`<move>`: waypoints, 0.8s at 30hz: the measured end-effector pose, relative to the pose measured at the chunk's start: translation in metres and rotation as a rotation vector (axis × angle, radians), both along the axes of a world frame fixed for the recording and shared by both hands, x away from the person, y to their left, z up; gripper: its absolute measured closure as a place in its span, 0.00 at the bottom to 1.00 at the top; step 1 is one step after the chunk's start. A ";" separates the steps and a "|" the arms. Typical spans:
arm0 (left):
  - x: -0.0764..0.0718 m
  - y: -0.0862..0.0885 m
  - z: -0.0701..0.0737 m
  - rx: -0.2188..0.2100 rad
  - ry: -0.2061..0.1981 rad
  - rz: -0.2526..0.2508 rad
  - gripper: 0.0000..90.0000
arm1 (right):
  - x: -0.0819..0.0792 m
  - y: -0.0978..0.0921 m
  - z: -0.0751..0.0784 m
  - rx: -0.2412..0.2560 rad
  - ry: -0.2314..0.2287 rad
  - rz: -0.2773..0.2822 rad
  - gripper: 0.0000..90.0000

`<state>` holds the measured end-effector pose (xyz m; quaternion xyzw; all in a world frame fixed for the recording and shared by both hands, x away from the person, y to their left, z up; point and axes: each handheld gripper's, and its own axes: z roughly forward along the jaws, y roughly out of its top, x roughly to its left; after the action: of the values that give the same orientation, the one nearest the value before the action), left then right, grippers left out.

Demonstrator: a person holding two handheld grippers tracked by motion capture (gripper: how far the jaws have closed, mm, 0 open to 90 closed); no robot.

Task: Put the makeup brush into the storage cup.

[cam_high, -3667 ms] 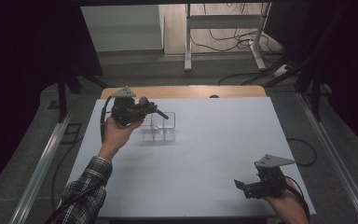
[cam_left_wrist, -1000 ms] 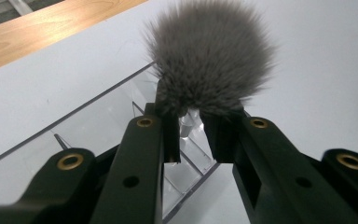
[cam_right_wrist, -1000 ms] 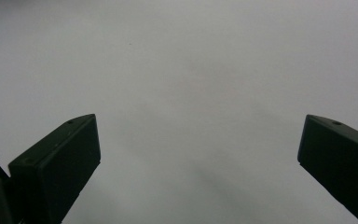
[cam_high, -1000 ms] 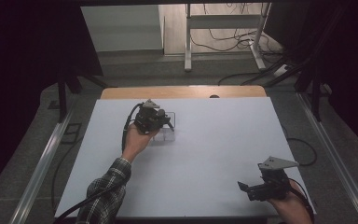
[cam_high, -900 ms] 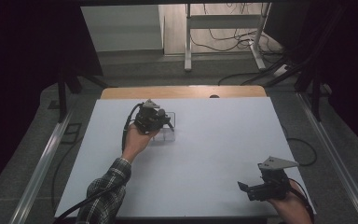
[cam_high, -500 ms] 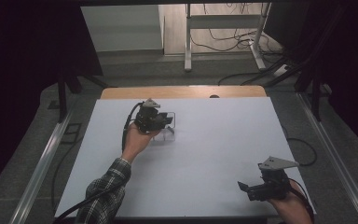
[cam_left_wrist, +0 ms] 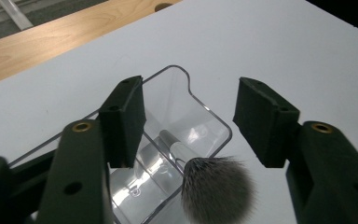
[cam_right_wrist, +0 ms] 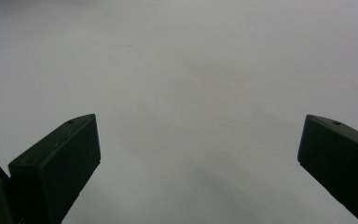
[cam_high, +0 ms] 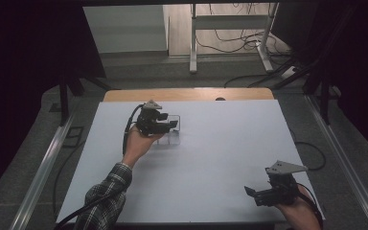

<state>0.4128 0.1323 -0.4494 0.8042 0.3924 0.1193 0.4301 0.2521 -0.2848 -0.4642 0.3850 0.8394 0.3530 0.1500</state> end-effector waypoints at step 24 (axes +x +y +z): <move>-0.008 0.006 0.004 -0.007 -0.019 -0.025 0.21 | 0.000 0.000 -0.001 0.003 0.007 0.003 0.00</move>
<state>0.4051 0.1379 -0.4450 0.8063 0.3789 0.1201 0.4380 0.2524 -0.2846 -0.4648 0.3853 0.8400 0.3531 0.1462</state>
